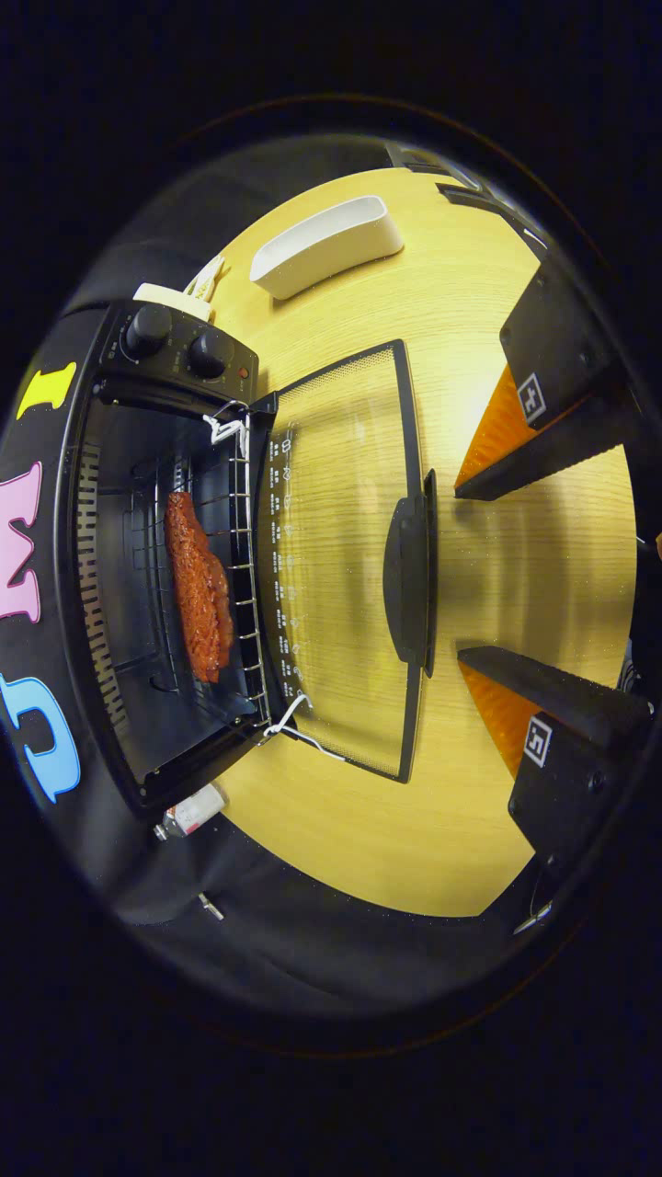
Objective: Open the toaster oven, put the food inside, and close the toaster oven door.
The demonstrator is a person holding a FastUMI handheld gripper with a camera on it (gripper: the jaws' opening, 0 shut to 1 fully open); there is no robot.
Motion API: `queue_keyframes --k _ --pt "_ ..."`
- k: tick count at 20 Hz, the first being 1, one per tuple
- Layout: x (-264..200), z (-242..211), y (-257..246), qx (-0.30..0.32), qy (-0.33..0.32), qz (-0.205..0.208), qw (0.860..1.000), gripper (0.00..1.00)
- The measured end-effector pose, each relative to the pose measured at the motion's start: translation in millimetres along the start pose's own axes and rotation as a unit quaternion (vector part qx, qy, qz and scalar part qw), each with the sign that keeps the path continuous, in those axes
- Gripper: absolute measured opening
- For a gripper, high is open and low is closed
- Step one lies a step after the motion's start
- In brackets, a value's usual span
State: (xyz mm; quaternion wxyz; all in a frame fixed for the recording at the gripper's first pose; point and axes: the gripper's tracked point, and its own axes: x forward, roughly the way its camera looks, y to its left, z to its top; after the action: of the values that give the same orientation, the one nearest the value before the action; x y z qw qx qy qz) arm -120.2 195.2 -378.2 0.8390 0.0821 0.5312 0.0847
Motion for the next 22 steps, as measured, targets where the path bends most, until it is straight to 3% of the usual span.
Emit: queue_keyframes --k 5,13,18,22 --pt "8 6 -10 -0.028 -0.001 -0.032 0.999 0.96" --pt "-24 25 -7 0.008 -0.044 -0.015 0.999 0.96" --pt "-55 52 -2 0.016 -0.105 -0.002 0.994 0.96" --pt "-82 86 -11 -0.014 -0.175 -0.017 0.984 0.97"
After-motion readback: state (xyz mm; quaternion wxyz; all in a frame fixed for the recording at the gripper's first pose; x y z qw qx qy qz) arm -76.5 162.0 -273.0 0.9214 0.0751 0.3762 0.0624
